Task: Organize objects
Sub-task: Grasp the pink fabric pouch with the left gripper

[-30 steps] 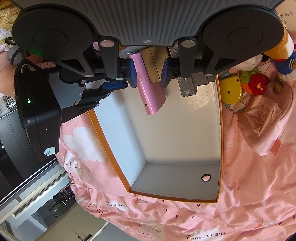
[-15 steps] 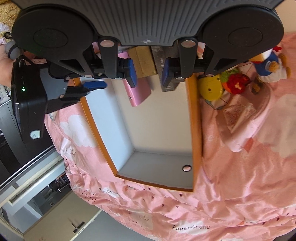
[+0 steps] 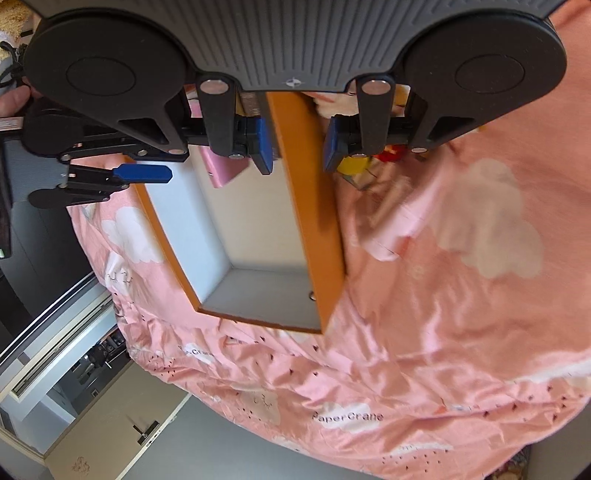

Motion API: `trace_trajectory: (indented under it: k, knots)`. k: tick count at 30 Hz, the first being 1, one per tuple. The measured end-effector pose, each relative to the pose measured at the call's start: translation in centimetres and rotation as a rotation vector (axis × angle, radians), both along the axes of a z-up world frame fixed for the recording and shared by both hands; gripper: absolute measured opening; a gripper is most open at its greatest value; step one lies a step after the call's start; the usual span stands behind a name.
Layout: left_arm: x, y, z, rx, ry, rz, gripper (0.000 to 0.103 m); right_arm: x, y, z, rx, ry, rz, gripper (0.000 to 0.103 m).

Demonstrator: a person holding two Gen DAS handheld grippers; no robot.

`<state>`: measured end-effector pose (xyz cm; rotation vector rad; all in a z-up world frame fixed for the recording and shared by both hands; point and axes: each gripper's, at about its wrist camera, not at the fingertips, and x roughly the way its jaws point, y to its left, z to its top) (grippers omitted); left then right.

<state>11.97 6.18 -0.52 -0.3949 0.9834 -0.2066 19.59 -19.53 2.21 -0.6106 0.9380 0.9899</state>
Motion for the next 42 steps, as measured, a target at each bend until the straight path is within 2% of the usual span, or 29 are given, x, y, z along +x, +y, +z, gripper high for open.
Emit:
trace_trajectory:
  k: [4,8,10,14,15,16,20,23,26,31,32,35,42]
  knots:
    - [-0.2,1.9,0.1,0.043,0.004,0.017,0.033,-2.0,2.6,0.1,0.131,0.044,0.02,0.037]
    - [-0.2,3.6,-0.5,0.092,0.029,0.013,0.033,-3.4,5.0,0.0,0.195,0.075,0.053,0.038]
    - [0.0,4.0,-0.8,0.134,0.026,-0.009,0.033,-3.9,6.5,-0.7,0.18,0.072,0.066,0.038]
    - [0.4,3.7,-1.3,0.304,-0.029,-0.089,0.033,-4.0,9.3,-1.8,0.126,-0.002,0.106,0.035]
    - [0.7,3.5,-1.5,0.332,-0.038,-0.117,0.033,-3.9,9.8,-2.0,0.115,-0.019,0.12,0.028]
    - [1.0,3.4,-1.7,0.345,-0.042,-0.144,0.037,-3.8,10.4,-2.3,0.1,-0.033,0.137,0.024]
    - [2.6,3.4,-3.2,0.347,-0.036,-0.221,0.046,-3.4,12.4,-3.4,0.051,-0.062,0.218,0.02]
    - [3.8,2.9,-4.2,0.379,-0.028,-0.275,0.05,-3.2,13.8,-4.3,-0.003,-0.094,0.281,0.019]
    - [4.8,2.4,-5.1,0.409,-0.029,-0.308,0.051,-2.9,14.9,-5.2,-0.056,-0.141,0.334,0.015]
    - [6.0,2.3,-6.4,0.359,-0.017,-0.33,0.05,-1.5,15.8,-5.9,-0.098,-0.139,0.388,0.015]
    - [6.2,2.4,-6.6,0.336,-0.013,-0.331,0.044,-1.3,15.9,-6.0,-0.106,-0.138,0.398,0.015]
    - [6.3,2.5,-6.9,0.309,-0.013,-0.313,0.037,-0.8,16.2,-6.0,-0.12,-0.128,0.43,0.015]
    - [5.7,4.1,-5.8,0.242,0.005,-0.213,0.026,-1.0,16.7,-6.2,-0.141,-0.112,0.475,0.016]
